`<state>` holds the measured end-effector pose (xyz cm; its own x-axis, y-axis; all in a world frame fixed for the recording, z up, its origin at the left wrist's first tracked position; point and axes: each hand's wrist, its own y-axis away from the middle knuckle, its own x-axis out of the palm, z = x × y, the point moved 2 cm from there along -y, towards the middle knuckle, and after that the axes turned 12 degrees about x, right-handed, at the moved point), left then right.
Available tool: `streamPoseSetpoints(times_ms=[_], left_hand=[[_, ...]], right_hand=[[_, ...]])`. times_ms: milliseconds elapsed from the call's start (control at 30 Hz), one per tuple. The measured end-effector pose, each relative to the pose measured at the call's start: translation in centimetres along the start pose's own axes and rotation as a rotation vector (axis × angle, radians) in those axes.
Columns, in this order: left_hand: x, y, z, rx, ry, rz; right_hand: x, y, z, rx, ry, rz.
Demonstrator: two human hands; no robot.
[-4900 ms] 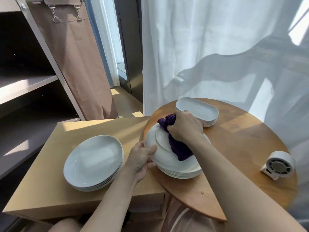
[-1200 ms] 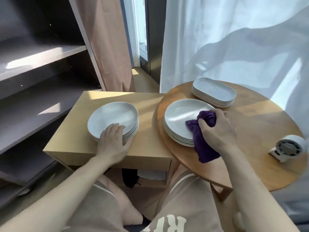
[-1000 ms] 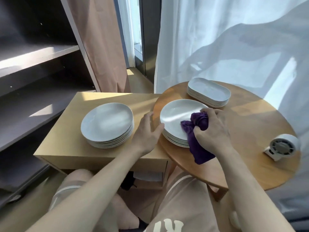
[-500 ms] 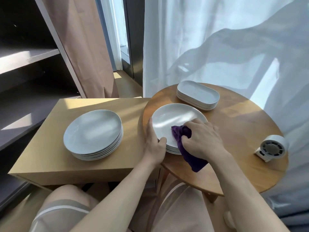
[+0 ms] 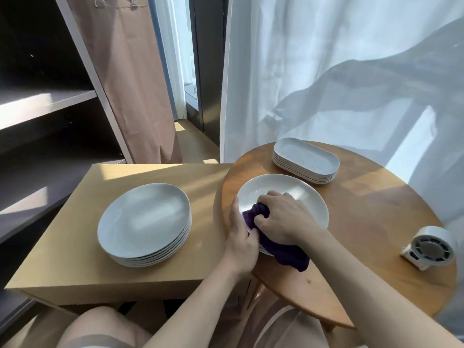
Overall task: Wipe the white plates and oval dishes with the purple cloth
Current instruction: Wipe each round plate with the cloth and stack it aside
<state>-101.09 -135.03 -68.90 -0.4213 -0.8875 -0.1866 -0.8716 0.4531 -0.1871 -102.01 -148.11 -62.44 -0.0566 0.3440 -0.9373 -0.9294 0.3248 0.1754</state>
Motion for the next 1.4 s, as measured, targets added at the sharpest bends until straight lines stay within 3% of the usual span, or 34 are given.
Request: streamPoseSetpoints(times_ms=[333,600,833,1033,1400], left_hand=[[0.4,0.1,0.1,0.058,0.003,-0.049],[0.8,0.4,0.6,-0.007,-0.037,-0.084],[1.2,0.4,1.0,-0.006,-0.123,-0.097],[1.0,0.5,1.2,0.012,-0.099,-0.086],[0.3,0.2,1.5,0.003,-0.105,0.000]], right_hand=[[1.7,-4.7,0.4,0.040,0.108,-0.316],[0.7,-5.8,-0.6,0.058,0.286,-0.524],[-1.3,-4.0,-4.5,0.071,0.502,-0.367],[-1.1,-0.5,-5.2,0.067,0.354,-0.140],[0.1,0.6,-1.5,-0.043,0.197,-0.012]])
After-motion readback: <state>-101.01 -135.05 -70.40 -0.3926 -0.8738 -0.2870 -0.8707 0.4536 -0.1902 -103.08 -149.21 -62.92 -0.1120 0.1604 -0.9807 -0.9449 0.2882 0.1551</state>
